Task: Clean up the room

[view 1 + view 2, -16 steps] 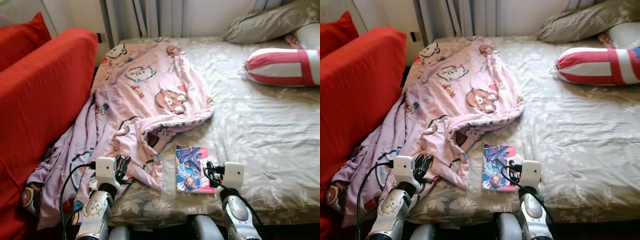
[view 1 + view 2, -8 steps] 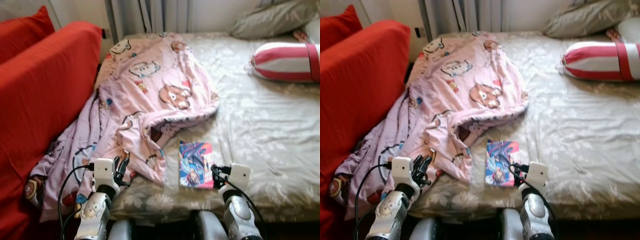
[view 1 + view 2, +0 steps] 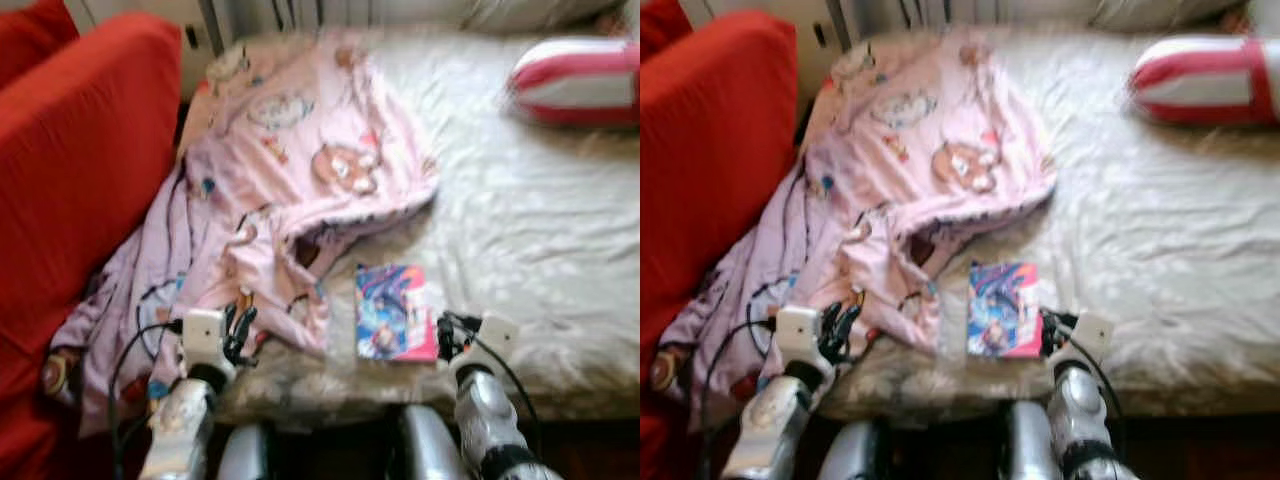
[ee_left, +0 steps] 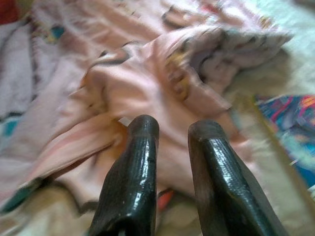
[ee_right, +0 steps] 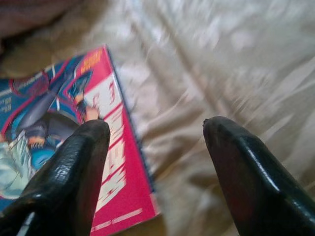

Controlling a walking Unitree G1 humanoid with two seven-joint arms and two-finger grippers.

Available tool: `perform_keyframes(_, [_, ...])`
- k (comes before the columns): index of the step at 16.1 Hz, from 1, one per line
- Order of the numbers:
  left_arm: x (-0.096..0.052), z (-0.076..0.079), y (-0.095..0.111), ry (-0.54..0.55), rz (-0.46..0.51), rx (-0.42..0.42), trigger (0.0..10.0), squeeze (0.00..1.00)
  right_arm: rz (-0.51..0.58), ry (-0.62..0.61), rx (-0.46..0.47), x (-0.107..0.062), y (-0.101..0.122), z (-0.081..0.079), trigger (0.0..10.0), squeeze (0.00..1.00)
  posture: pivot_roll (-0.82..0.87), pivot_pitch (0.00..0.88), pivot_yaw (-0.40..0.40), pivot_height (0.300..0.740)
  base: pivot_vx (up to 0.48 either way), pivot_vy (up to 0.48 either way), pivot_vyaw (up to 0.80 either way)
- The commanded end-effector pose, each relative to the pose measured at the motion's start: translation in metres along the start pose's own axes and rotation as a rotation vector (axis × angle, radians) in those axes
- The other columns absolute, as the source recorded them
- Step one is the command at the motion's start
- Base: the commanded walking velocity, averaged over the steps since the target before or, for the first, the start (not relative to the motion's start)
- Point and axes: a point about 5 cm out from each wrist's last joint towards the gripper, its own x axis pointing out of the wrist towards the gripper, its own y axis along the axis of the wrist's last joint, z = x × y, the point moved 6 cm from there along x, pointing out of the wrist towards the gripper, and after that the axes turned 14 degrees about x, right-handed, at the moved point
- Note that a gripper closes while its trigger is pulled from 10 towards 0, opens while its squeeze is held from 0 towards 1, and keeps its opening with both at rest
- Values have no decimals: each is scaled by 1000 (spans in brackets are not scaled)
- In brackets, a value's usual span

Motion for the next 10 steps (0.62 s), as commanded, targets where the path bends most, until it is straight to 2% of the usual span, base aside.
perform_keyframes(1, [-9, -8, -6, 5, -27, 9, 10000, 0, -55, -17, 50, -3, -14, 5, 10000, 0, 109, 266, 90, 602, 0, 0, 0])
perform_keyframes(3, [-12, -11, -5, 8, -29, 14, 10000, 0, -62, -8, 59, -3, -15, 3, 10000, 0, 117, 273, 92, 602, 0, 0, 0])
perform_keyframes(4, [-19, -16, -6, 15, -41, 23, 10000, 0, -69, 37, 72, -1, -15, -6, 10000, 1000, 137, 295, 99, 602, 0, 0, 0])
perform_keyframes(5, [-22, -17, -8, 16, -50, 27, 10000, 0, -71, 53, 72, 0, -14, -10, 10000, 1000, 142, 300, 102, 602, 0, 0, 0])
perform_keyframes(6, [-27, -17, -9, 14, -65, 29, 10000, 0, -78, 68, 72, 1, -13, -14, 10000, 922, 148, 305, 102, 602, 0, 0, 0])
perform_keyframes(7, [-30, -17, -9, 13, -70, 29, 10000, 0, -76, 70, 87, 2, -10, -12, 10000, 0, 154, 309, 105, 602, 0, 0, 0])
perform_keyframes(10, [-36, -20, -13, 17, -92, 36, 10000, 0, -74, 75, 107, 2, -8, -9, 10000, 0, 157, 311, 107, 602, 0, 0, 0])
